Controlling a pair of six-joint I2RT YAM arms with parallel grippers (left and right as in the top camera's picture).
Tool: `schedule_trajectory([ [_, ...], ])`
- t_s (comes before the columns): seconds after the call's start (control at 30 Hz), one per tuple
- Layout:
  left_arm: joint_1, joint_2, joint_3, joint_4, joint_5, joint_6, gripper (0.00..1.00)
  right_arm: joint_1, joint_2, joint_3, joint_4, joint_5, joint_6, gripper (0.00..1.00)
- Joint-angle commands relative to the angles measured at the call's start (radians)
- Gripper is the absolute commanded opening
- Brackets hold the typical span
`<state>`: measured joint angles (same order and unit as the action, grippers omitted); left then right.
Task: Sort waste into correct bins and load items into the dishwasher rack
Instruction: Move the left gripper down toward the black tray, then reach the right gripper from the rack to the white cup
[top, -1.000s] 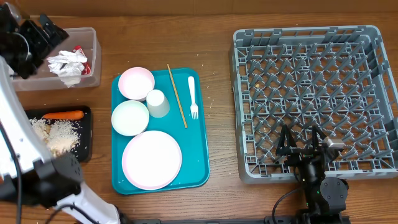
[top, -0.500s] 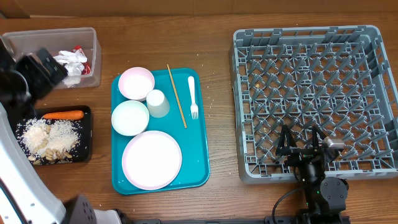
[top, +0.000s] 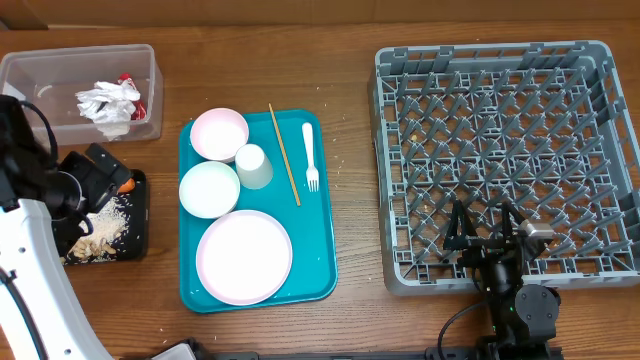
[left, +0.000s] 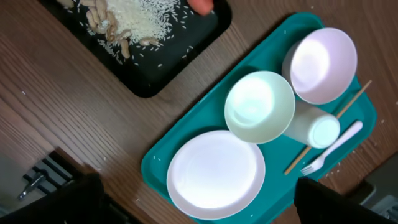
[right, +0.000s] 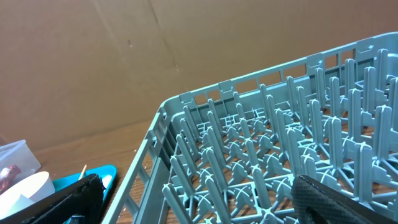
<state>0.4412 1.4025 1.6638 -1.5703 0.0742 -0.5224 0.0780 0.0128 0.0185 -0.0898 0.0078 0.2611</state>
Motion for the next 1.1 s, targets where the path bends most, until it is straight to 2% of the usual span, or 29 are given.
schedule_trajectory([
  [0.0,0.011,-0.015,-0.074,0.049,-0.033,-0.145,1.0,-0.006,-0.01,-0.01,0.007,0.014,-0.003,1.0],
  [0.2,0.101,0.018,-0.176,0.086,-0.009,-0.345,1.0,-0.006,-0.01,-0.01,0.007,0.013,-0.003,1.0],
  [0.33,0.158,0.062,-0.215,0.077,-0.006,-0.341,1.0,-0.006,-0.01,-0.01,0.007,0.013,-0.003,1.0],
  [0.53,0.161,0.114,-0.238,0.075,-0.007,-0.225,1.0,-0.006,-0.01,-0.01,0.008,0.013,-0.003,1.0],
  [0.7,0.161,0.122,-0.238,0.082,-0.007,-0.214,1.0,-0.005,-0.01,-0.01,0.011,0.003,0.009,1.0],
  [0.77,0.161,0.122,-0.238,0.084,-0.006,-0.214,1.0,-0.005,-0.01,-0.01,0.027,-0.088,0.067,1.0],
  [0.87,0.161,0.122,-0.238,0.084,-0.007,-0.214,1.0,-0.005,-0.01,-0.01,0.036,-0.324,0.211,1.0],
  [0.9,0.161,0.122,-0.238,0.084,-0.006,-0.214,1.0,-0.005,-0.01,-0.01,0.044,-0.508,0.329,1.0],
  [1.0,0.161,0.122,-0.238,0.084,-0.006,-0.214,1.0,-0.005,-0.01,-0.01,0.032,-0.785,0.494,1.0],
  [1.07,0.161,0.122,-0.238,0.084,-0.007,-0.214,1.0,-0.006,-0.01,-0.01,0.037,-0.858,0.535,1.0],
])
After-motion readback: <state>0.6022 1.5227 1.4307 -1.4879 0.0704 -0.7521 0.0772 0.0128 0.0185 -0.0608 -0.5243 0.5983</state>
